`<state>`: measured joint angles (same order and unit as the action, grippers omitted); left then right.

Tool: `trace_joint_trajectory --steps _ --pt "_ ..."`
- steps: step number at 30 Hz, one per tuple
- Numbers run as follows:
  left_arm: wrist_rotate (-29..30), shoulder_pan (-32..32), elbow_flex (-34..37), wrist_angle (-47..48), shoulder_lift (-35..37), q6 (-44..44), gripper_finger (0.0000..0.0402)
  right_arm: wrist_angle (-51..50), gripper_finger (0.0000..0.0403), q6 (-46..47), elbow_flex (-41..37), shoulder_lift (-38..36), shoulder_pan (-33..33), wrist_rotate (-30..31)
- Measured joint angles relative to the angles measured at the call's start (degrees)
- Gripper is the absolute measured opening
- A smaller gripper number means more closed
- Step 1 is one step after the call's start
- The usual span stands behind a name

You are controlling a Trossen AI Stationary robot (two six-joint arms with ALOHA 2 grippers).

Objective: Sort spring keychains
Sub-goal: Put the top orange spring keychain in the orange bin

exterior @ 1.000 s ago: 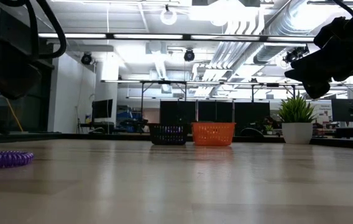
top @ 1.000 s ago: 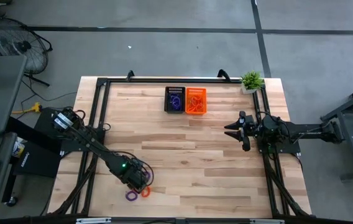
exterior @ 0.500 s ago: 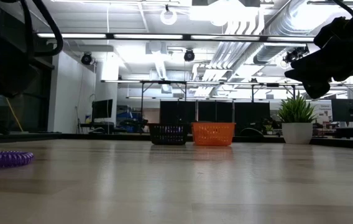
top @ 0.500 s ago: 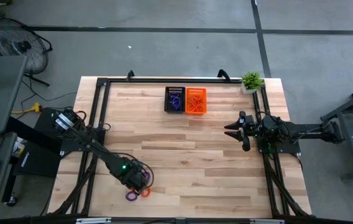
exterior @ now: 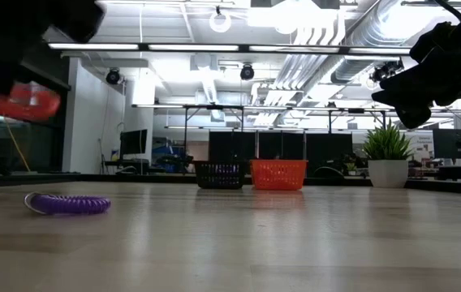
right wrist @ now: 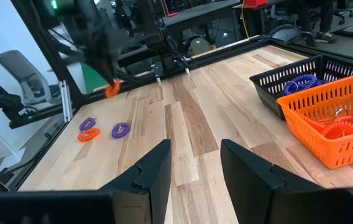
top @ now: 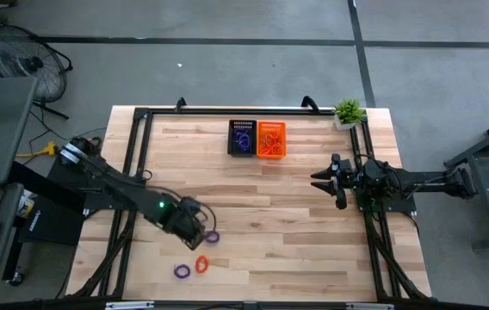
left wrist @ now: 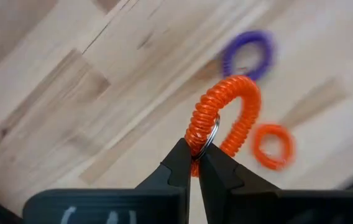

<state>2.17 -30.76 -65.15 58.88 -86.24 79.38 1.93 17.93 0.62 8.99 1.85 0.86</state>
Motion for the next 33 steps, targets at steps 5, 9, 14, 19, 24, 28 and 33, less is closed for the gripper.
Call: trace_joint_trajectory --steps 5,9,14,19,24,28,33 --pt "4.43 5.92 -5.37 6.20 2.47 -10.17 0.0012 0.00 0.0134 -0.02 0.00 0.00 0.00 -0.01" --pt "6.00 12.18 -9.29 9.43 2.41 -20.71 0.0012 0.00 0.0134 0.00 0.00 0.00 -0.02 -0.02" --pt "6.16 20.16 -12.71 8.48 2.41 -34.81 0.0012 0.00 0.0134 0.00 0.01 0.00 0.00 0.00" --pt "6.15 27.34 -15.50 6.94 -0.39 -45.94 0.0012 0.00 0.0134 -0.01 0.00 0.00 -0.01 0.00" --pt "6.10 32.69 -19.18 6.18 -3.92 -53.40 0.0012 0.00 0.0134 0.00 0.00 0.00 0.00 0.00" --pt "6.00 36.58 -23.50 3.52 -8.59 -57.92 0.0012 0.00 0.0134 0.00 0.00 0.00 -0.02 -0.02" --pt "6.01 40.98 -31.20 1.27 -16.17 -60.83 0.0012 0.00 0.0134 0.00 0.00 0.00 -0.01 -0.02"
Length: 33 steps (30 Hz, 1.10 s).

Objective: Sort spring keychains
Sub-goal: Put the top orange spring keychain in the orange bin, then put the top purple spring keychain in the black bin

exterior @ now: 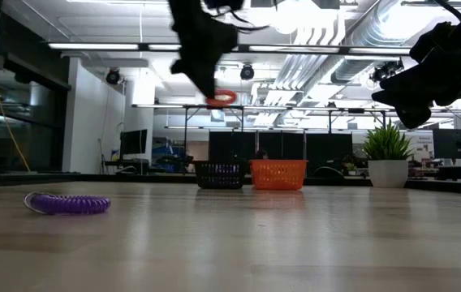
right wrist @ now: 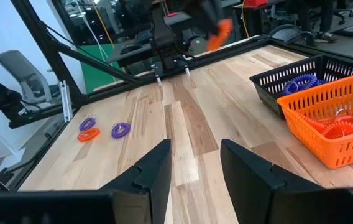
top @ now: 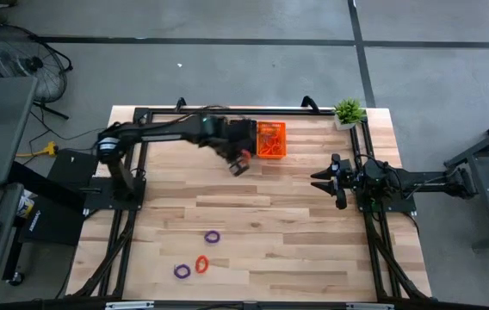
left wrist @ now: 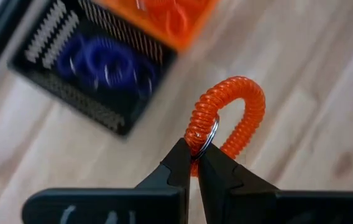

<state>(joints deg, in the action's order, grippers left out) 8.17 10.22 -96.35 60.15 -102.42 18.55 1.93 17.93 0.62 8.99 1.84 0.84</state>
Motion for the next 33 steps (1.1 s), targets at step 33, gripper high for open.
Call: trace_joint_trajectory --steps 33 --pt "-6.84 10.93 -33.97 -0.49 -27.99 4.41 0.0101 0.00 0.0134 -0.02 0.00 0.02 -0.02 0.00"
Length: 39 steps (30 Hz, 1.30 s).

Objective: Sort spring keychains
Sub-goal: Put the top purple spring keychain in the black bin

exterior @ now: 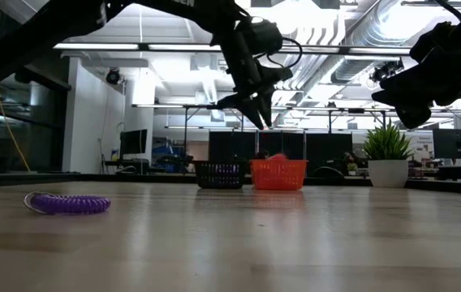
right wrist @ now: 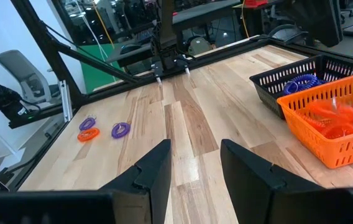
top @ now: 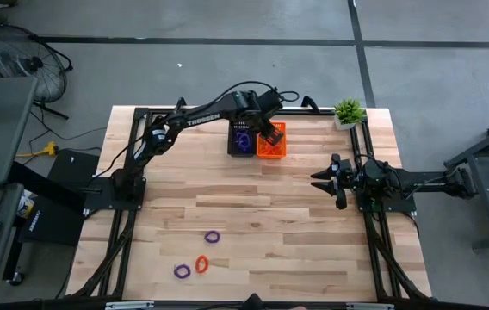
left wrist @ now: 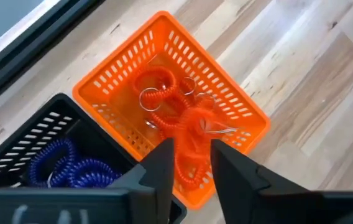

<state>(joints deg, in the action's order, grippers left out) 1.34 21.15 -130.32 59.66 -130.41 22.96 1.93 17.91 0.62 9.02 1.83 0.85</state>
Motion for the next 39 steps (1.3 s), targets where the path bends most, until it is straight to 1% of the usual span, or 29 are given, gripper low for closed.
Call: trace_joint_trajectory --steps 3,6,9,16,20,28,34,36,39 --pt "0.49 -0.09 0.00 0.13 0.00 0.01 0.0120 0.00 0.0134 0.01 0.00 0.00 0.00 0.00" --pt "0.55 -0.17 0.00 0.71 0.00 0.02 0.0131 0.00 0.0134 0.01 0.00 0.00 0.01 0.02" --pt "0.71 -0.67 0.00 1.67 0.06 0.52 0.0133 0.00 0.0134 0.02 0.00 0.00 0.01 0.02" --pt "1.85 -3.62 -0.02 10.25 3.41 1.33 0.0133 0.00 0.0134 0.01 0.00 0.00 0.01 0.02" --pt "3.79 -6.41 -0.07 13.74 5.06 1.36 0.0133 0.00 0.0134 0.02 0.00 0.00 0.00 0.00" --pt "4.33 -12.78 0.07 24.03 6.39 3.42 0.0133 0.00 0.0134 0.01 0.00 0.00 0.01 0.02" --pt "5.84 -19.18 0.04 30.34 6.64 7.20 0.0133 0.00 0.0134 0.00 0.00 0.02 0.00 -0.01" --pt "6.10 -21.43 0.72 30.10 6.78 8.84 0.0133 0.00 0.0134 0.01 0.00 0.02 0.01 0.00" --pt "4.39 -24.65 3.15 30.51 6.60 11.65 0.0133 0.00 0.0134 0.00 0.00 0.02 0.02 0.02"
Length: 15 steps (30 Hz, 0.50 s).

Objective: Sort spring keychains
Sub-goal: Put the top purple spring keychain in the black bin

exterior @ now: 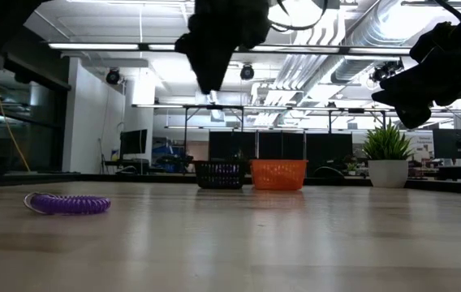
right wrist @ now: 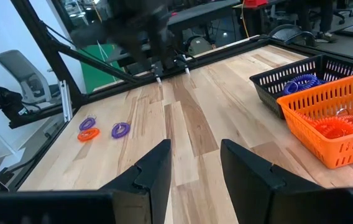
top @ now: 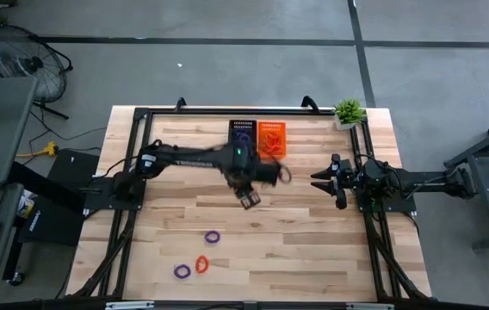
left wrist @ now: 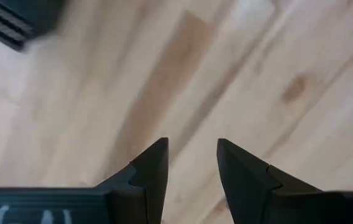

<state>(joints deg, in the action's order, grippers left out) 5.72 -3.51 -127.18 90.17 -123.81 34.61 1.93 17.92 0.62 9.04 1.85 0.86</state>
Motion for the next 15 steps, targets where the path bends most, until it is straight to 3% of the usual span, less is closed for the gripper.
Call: trace_joint_trajectory --steps 8,15 --pt "-0.59 -6.63 5.92 -1.19 0.02 6.11 0.0133 0.00 0.0134 0.00 0.00 0.00 0.00 -0.02" --pt "-4.79 -9.45 15.74 -10.12 3.36 8.84 0.0133 0.00 0.0134 0.01 0.00 0.00 -0.01 0.00"
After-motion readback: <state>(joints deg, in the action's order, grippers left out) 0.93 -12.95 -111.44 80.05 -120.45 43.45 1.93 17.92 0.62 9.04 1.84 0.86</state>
